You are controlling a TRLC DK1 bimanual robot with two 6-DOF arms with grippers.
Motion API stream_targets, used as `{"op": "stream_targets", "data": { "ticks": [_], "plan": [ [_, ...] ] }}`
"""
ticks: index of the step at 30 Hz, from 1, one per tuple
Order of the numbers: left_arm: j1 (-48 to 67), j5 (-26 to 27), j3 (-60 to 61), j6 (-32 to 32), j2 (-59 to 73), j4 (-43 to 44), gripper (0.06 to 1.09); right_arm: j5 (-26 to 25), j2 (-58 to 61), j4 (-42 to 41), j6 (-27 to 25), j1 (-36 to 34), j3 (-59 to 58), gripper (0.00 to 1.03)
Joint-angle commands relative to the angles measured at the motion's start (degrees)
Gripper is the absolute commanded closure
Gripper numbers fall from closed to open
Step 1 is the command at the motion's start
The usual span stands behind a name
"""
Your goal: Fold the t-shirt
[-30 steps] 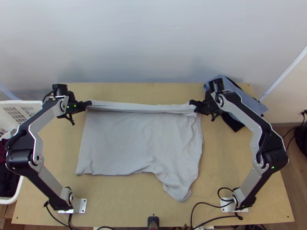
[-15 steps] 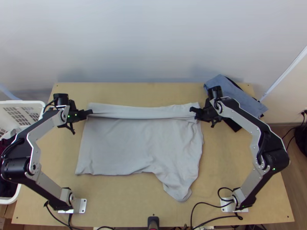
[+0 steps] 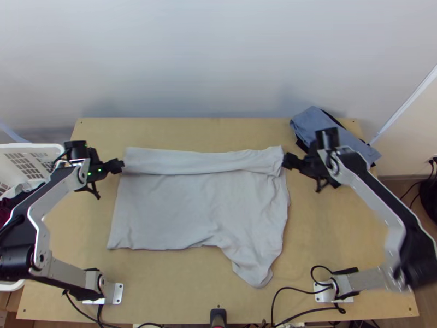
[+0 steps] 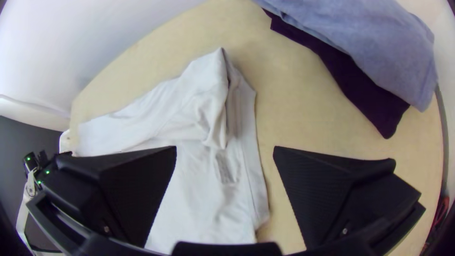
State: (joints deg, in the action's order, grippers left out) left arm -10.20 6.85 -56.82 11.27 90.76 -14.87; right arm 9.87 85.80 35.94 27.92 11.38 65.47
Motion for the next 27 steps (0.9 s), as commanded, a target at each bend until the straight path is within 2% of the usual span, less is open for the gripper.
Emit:
{"op": "stream_targets", "data": {
  "ticks": [1,8,11,14,15,17,19,20,23,27],
  "plan": [
    [-1.2,0.0,2.1,-1.9,-4.7,-0.1,0.32,0.1,-6.4,5.5,0.8,2.0,-3.6,0.04],
    [-3.3,0.2,2.5,-3.2,-11.7,-3.5,0.32,0.6,-21.3,14.1,3.5,5.1,-14.3,0.05],
    [-3.5,0.1,2.4,-3.7,-14.0,-4.7,0.32,1.3,-27.5,18.3,3.1,7.2,-18.4,0.27],
    [-3.5,0.1,2.3,-3.8,-15.4,-5.4,0.32,1.4,-33.5,21.1,3.8,10.8,-22.3,0.68],
    [-3.5,0.2,2.3,-3.8,-15.6,-5.8,0.32,1.6,-34.7,22.2,4.8,12.4,-23.4,0.73],
    [-3.3,0.2,2.2,-3.7,-16.3,-6.2,0.32,1.8,-36.0,25.2,6.3,16.7,-25.4,0.73],
    [-3.2,0.1,2.3,-3.5,-16.8,-6.5,0.32,2.6,-36.6,25.6,6.5,17.2,-27.2,0.72],
    [-3.1,0.1,2.5,-3.4,-17.0,-6.6,0.32,3.1,-36.6,25.5,6.7,17.7,-28.0,0.70],
    [-3.0,0.0,2.5,-3.1,-17.6,-7.4,0.32,4.1,-35.5,24.7,6.9,19.3,-29.8,0.49],
    [-3.0,-0.3,2.8,-3.1,-18.6,-8.0,0.32,5.2,-32.9,22.0,7.2,21.6,-31.1,0.47]
  ]
}}
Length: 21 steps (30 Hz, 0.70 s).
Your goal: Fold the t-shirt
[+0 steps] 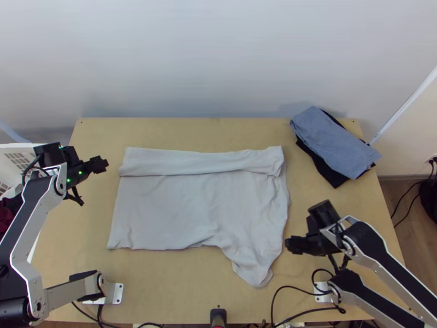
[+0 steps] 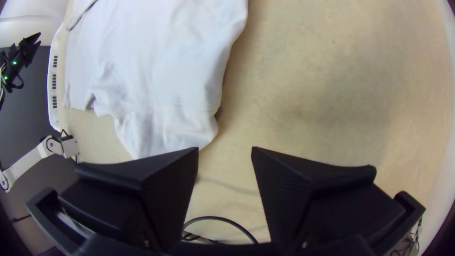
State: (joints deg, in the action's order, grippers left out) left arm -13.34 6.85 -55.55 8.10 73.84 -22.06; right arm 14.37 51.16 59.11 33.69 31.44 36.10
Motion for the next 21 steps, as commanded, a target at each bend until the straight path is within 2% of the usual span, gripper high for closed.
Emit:
{"op": "stream_targets", "data": {
  "ticks": [1,10,17,18,21],
  "plan": [
    [0.2,-0.4,1.5,0.1,-1.9,-0.9,0.32,0.7,2.5,-2.2,1.6,2.3,-1.9,0.47],
    [0.2,-1.4,1.5,0.1,-2.2,-1.6,0.32,1.1,13.7,-8.6,1.0,7.0,-1.6,0.47],
    [0.2,-1.7,1.1,0.1,-2.2,-2.0,0.32,1.4,21.6,-10.9,-3.9,6.4,-1.6,0.48],
    [0.2,-1.7,1.1,0.1,-2.1,-2.1,0.32,1.4,21.7,-11.7,-4.2,6.6,-1.7,0.50],
    [0.9,-1.7,0.2,-3.0,-1.8,-5.7,0.32,1.4,21.5,-13.1,-4.8,7.0,-1.3,0.88]
  ]
}}
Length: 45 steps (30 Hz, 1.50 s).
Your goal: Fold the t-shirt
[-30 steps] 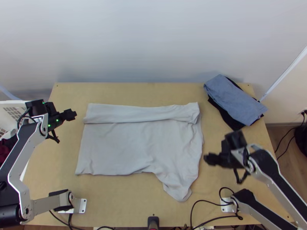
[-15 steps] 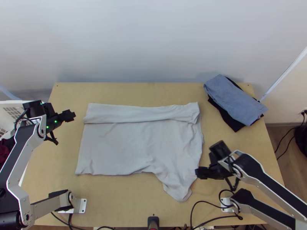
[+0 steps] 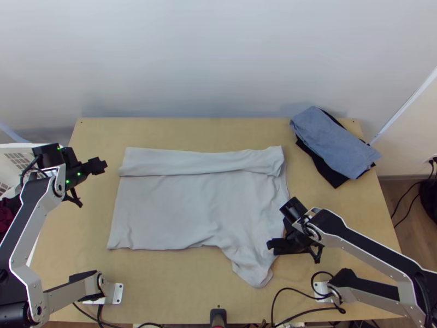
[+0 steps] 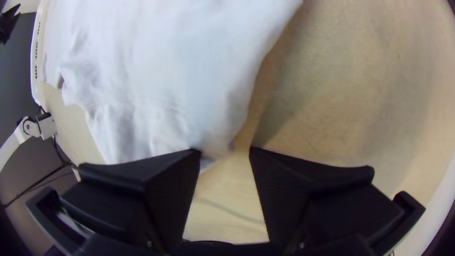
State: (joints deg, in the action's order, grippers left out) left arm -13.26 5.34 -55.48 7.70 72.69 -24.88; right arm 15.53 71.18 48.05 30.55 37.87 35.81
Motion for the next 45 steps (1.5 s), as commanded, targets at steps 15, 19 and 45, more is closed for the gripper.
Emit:
{"op": "stream_targets", "data": {
  "ticks": [15,19,45],
  "plan": [
    [-6.3,4.1,0.9,-54.8,0.0,-41.0,0.32,0.1,-1.6,-2.2,-3.4,-2.3,-1.3,1.00],
    [-6.9,1.0,5.1,-60.9,-1.2,-43.5,0.33,0.1,-0.8,-2.3,-3.5,-2.4,-0.4,1.00],
    [1.8,2.1,18.6,-61.8,-3.3,-37.2,1.05,0.2,-2.7,-1.6,-3.4,-2.4,0.1,1.00]
  ]
}}
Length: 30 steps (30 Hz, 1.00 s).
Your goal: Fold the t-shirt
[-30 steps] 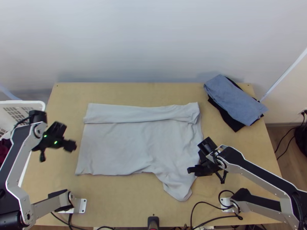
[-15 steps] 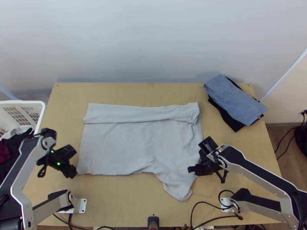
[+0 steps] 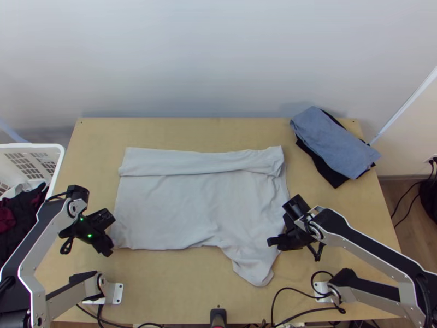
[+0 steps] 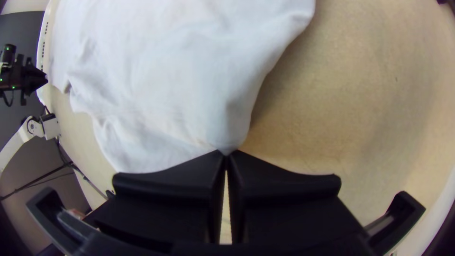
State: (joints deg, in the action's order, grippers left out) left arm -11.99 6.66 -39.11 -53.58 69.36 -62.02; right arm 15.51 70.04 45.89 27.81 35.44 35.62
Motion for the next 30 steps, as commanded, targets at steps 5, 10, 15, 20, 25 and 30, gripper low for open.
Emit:
{"op": "stream_targets", "data": {
  "ticks": [5,10,15,20,25,30],
  "plan": [
    [-4.5,0.7,1.3,-3.6,1.4,2.1,1.05,0.1,-6.2,1.7,-3.7,-5.0,-1.1,1.00],
    [-11.5,0.6,-1.1,-7.4,4.9,3.8,1.05,0.1,-7.8,4.9,-9.9,-13.0,-1.7,1.00],
    [-12.2,1.3,-2.8,-7.3,3.9,2.7,1.05,0.1,-8.6,5.9,-10.7,-13.9,-0.8,1.00],
    [-6.3,4.2,-5.5,-1.3,-0.5,2.1,1.05,0.4,-9.2,5.9,-9.4,-10.0,2.9,1.00],
    [-0.2,7.8,-12.0,7.0,-1.1,1.9,1.05,3.3,-7.8,5.9,-8.7,-9.4,7.9,1.00],
    [1.6,8.6,-16.3,11.5,1.8,4.5,1.05,4.6,-6.5,4.5,-8.7,-8.9,13.1,1.00]
  ]
}}
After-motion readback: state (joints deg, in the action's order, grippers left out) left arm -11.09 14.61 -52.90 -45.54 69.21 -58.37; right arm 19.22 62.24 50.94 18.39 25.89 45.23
